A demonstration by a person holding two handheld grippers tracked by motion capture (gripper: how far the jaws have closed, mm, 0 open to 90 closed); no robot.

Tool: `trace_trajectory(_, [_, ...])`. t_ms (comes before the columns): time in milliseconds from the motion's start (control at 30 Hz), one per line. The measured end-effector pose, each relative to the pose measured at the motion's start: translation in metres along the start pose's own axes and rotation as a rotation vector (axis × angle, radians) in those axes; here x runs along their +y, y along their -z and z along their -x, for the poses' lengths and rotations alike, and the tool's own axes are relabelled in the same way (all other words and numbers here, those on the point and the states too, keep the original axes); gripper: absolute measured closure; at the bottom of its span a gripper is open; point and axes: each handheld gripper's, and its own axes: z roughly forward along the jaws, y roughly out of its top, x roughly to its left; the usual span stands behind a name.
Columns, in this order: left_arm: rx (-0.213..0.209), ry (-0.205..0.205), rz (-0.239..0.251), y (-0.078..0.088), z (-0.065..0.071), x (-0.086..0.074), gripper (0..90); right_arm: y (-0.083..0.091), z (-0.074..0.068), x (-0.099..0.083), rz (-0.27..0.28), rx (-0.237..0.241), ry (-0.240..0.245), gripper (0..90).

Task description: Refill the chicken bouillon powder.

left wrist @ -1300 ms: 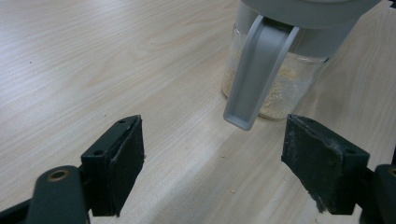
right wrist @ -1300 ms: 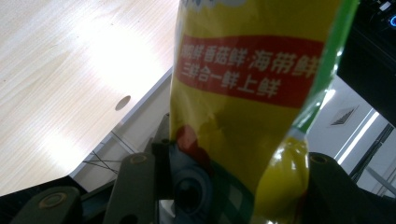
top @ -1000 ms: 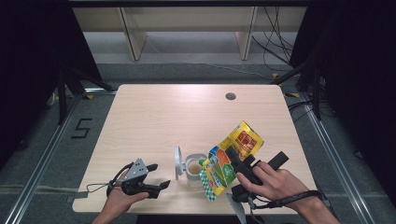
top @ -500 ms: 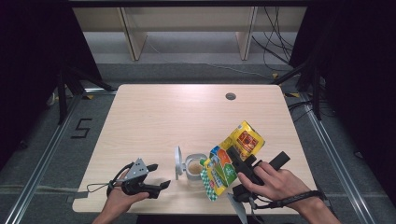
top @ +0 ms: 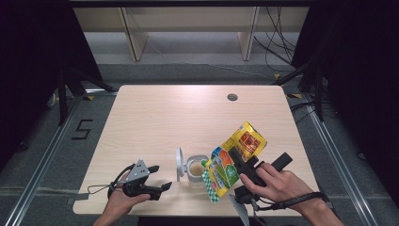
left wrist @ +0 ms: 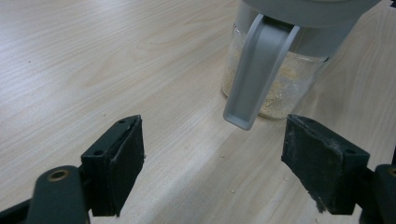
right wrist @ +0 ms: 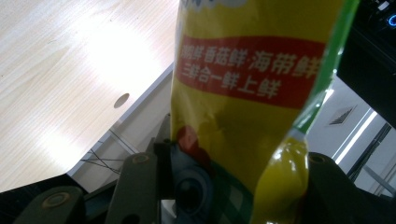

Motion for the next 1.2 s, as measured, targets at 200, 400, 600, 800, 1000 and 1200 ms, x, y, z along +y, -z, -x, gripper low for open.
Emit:
trace_trajectory(200, [0.015,-0.006,0.004,-0.0003,-0.0006,-0.0004,20.4,0.0005,-0.0003,-0.0010,-0.008,0.001,-0.012,59.1])
trace_trajectory(400, [0.008,-0.002,0.007,-0.0003,0.0000,-0.0003,20.4,0.0014,-0.0007,-0.0015,-0.008,0.003,-0.018,59.2])
trace_trajectory(600, [0.010,-0.003,0.006,-0.0001,-0.0003,-0.0003,20.4,0.0015,-0.0019,-0.0016,-0.005,0.002,-0.018,59.3])
trace_trajectory(800, [0.010,-0.014,-0.002,0.0014,-0.0007,0.0003,20.4,0.0019,-0.0020,-0.0022,-0.008,0.001,-0.018,59.4])
trace_trajectory(1000, [0.008,-0.007,-0.001,0.0008,-0.0007,-0.0001,20.4,0.0024,-0.0019,-0.0027,-0.006,-0.001,-0.019,59.6])
trace_trajectory(1200, [0.011,-0.014,-0.004,0.0012,-0.0007,0.0002,20.4,0.0026,-0.0019,-0.0024,-0.005,-0.001,-0.016,59.7])
